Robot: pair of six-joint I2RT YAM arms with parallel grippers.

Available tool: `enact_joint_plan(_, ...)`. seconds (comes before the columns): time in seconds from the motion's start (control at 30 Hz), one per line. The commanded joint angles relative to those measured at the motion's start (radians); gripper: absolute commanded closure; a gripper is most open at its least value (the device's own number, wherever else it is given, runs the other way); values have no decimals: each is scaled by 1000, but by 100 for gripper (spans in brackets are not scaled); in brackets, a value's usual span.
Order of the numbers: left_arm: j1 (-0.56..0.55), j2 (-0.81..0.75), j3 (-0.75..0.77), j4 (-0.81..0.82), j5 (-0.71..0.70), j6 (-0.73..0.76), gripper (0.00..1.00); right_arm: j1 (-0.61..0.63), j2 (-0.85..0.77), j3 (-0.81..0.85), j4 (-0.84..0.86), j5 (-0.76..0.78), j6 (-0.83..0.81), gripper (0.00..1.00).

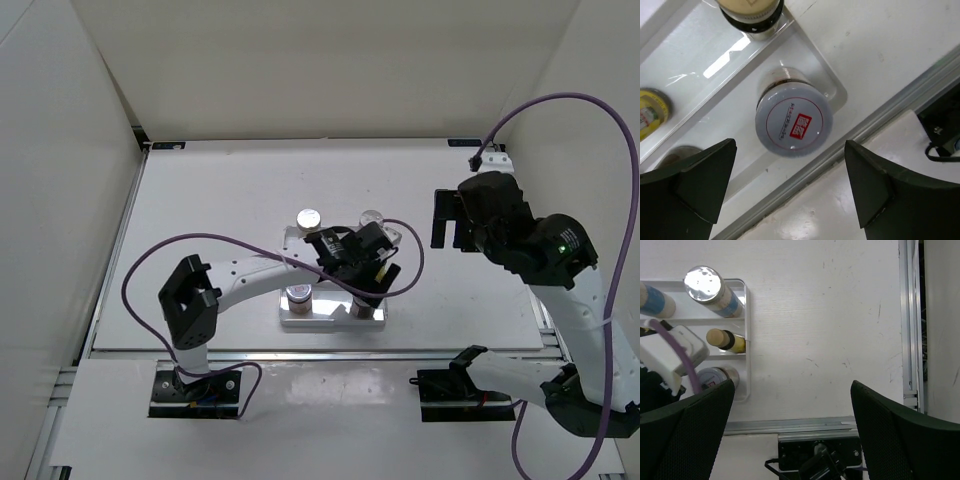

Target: Organize the condiment bottles

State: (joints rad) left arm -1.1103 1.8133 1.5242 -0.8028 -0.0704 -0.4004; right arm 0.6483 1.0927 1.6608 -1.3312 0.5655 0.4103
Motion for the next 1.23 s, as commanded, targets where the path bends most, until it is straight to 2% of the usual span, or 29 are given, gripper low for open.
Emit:
enact_joint_plan(0.0, -6, -168, 82, -56, -35, -8, 0, 1, 18, 33, 75, 1, -19, 0)
enact_joint_plan(0.13, -6, -308, 160, -108, -115, -8, 0, 1, 99, 88, 41, 33, -31, 0)
enact_joint_plan(0.23, -6, -441, 192, -108, -260, 21, 0, 1, 160, 131, 18, 19, -86, 0)
enact_joint_plan(0.27, -6, -475, 192, -108, -367, 21, 0, 1, 192, 160, 7, 4, -105, 0)
enact_joint_plan(0.33, -6, -582, 176, -108, -489, 40, 0, 1, 223, 191, -2, -63, -152, 0)
enact_joint_plan(0.37, -6, -620, 128, -108, -613, 40, 0, 1, 223, 179, 15, -96, -165, 0)
enact_joint_plan(0.43, 30, -734, 53, -108, -762, 19, 0, 1, 201, 153, 47, -165, -179, 0)
enact_joint_plan(0.47, 49, -774, -32, -108, -788, 8, 0, 1, 191, 122, 79, -223, -179, 0)
enact_joint_plan(0.57, 136, -942, -192, -108, -835, -54, 0, 1, 162, 96, 104, -257, -170, 0)
enact_joint_plan(0.7, 182, -1081, -312, -108, -835, -31, 0, 1, 151, 76, 104, -277, -185, 0)
enact_joint_plan(0.83, 193, -1069, -303, -197, -904, -29, 0, 1, 151, 76, 104, -227, -215, 0)
enact_joint_plan(1.03, 193, -1069, -312, -197, -977, -9, 0, 1, 151, 76, 104, -174, -238, 0)
enact_joint_plan(1.2, 193, -1109, -378, -181, -1000, -63, 0, 1, 161, 76, 79, -138, -219, 0)
